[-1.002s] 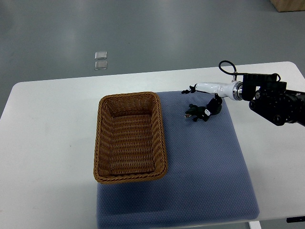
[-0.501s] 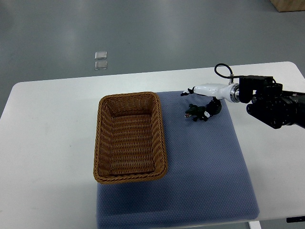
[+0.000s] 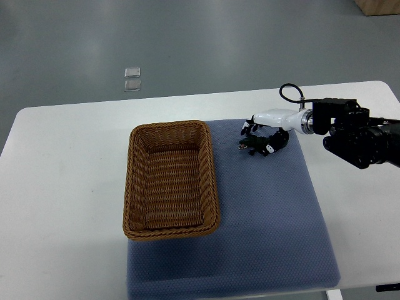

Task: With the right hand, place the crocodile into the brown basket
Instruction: 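Close the right hand fingers around the crocodile, then lift the crocodile with the right hand toward the basket, then lower the held crocodile into the wicker basket, then open the right hand and lift it away from the basket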

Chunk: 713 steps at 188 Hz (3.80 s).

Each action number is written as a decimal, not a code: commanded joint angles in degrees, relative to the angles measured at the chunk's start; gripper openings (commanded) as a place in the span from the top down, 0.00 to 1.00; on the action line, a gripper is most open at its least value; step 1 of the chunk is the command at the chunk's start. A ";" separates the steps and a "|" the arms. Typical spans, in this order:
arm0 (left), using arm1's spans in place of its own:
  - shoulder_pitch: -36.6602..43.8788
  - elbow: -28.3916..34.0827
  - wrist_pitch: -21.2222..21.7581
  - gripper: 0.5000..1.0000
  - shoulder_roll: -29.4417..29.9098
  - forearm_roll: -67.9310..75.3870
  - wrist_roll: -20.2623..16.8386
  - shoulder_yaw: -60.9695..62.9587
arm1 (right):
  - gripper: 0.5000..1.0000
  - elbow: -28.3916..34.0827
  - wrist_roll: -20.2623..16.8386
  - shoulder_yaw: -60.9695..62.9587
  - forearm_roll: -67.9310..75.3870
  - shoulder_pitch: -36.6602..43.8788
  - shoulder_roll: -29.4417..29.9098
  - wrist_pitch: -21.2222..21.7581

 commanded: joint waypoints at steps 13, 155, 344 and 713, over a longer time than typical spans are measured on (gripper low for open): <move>0.00 0.00 0.00 0.00 0.00 0.00 0.00 0.00 | 0.71 0.00 0.45 -0.02 -0.81 0.10 -0.09 -0.19; 0.00 0.00 0.00 0.00 0.00 0.00 0.00 0.00 | 1.00 0.00 2.29 -0.19 -0.98 3.17 -0.97 0.07; 0.00 0.00 0.00 0.00 0.00 0.00 0.00 0.00 | 1.00 20.47 9.85 -0.19 -2.04 16.80 1.93 -2.74; 0.00 0.00 0.00 0.00 0.00 0.00 0.00 0.00 | 0.15 15.99 4.67 9.56 13.95 10.82 5.63 9.47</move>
